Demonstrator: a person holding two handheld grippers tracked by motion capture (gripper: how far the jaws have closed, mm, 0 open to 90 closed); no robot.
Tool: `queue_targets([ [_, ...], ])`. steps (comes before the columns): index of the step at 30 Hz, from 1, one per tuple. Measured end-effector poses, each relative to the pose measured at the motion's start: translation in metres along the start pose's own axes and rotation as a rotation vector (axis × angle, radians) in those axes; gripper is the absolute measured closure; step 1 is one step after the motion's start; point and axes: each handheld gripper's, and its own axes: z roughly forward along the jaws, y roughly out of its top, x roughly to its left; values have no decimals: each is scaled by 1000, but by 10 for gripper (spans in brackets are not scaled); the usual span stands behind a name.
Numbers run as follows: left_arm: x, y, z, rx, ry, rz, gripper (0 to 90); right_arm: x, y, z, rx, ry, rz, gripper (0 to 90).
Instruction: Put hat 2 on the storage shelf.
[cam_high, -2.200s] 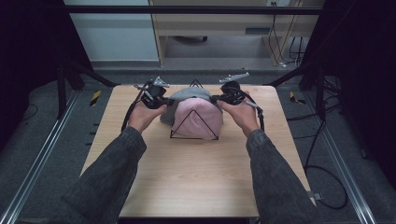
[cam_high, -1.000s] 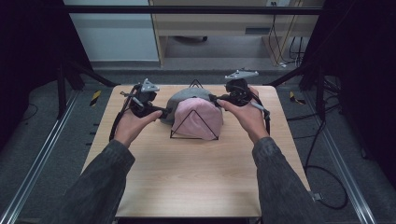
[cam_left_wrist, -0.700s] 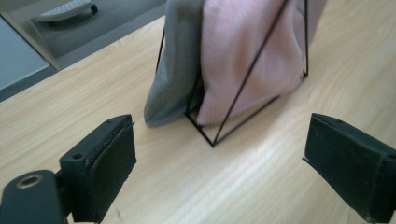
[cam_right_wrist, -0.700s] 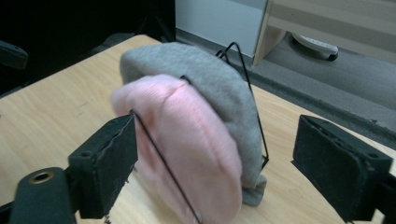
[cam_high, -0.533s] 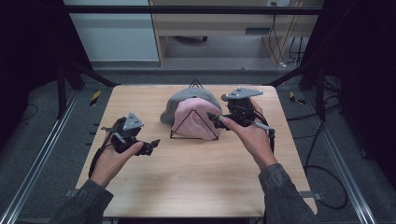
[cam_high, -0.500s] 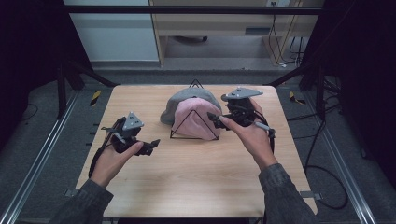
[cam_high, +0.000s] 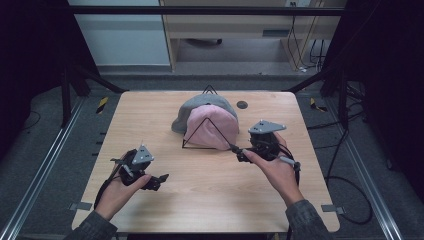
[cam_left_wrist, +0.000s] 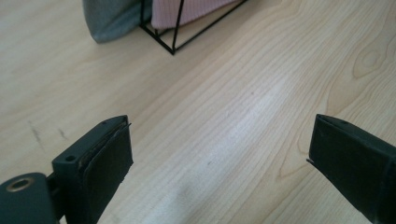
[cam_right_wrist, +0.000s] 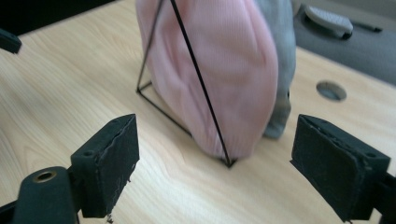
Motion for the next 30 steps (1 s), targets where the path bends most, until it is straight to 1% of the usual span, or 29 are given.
queue_targets([
  [4,1,-9,9,24,-9,3,54,-3,-21,6,37,-5,31,159],
  [5,1,-10,10,29,-16,4,55,-3,-31,9,60,-1,42,156],
  [6,2,-12,12,34,-23,0,55,-3,-31,9,60,-1,42,156],
  [7,3,-13,14,51,-24,9,55,-2,-36,10,70,-1,48,154],
  [9,5,-14,18,71,-29,11,54,-1,-46,12,93,2,57,143],
  [13,11,-20,24,88,-18,-16,54,1,-67,16,133,15,83,130],
  [16,14,-24,29,104,-22,-37,53,0,-79,19,153,15,104,122],
  [17,15,-26,31,112,-24,-41,53,-1,-82,21,161,7,104,122],
  [18,16,-27,33,119,-16,-46,52,-2,-85,22,167,2,103,121],
  [19,16,-28,34,124,-11,-52,52,-3,-88,24,172,2,121,119],
  [22,17,-30,37,152,-16,-51,49,-6,-96,29,190,1,134,115],
  [23,17,-30,38,156,-17,-53,48,-6,-101,32,210,11,139,105],
  [25,17,-31,39,158,-13,-55,48,-5,-102,33,215,19,146,97],
  [26,17,-31,40,162,-13,-56,43,-3,-104,36,234,26,145,91],
  [27,17,-33,42,170,-16,-60,43,-3,-104,36,234,26,145,91],
  [28,18,-34,43,192,-21,-54,40,-2,-105,38,242,25,140,91],
  [29,19,-36,45,190,-37,-68,34,-2,-106,39,247,24,131,89],
  [30,19,-37,46,181,-42,-68,1,-1,-108,41,256,22,136,88],
])
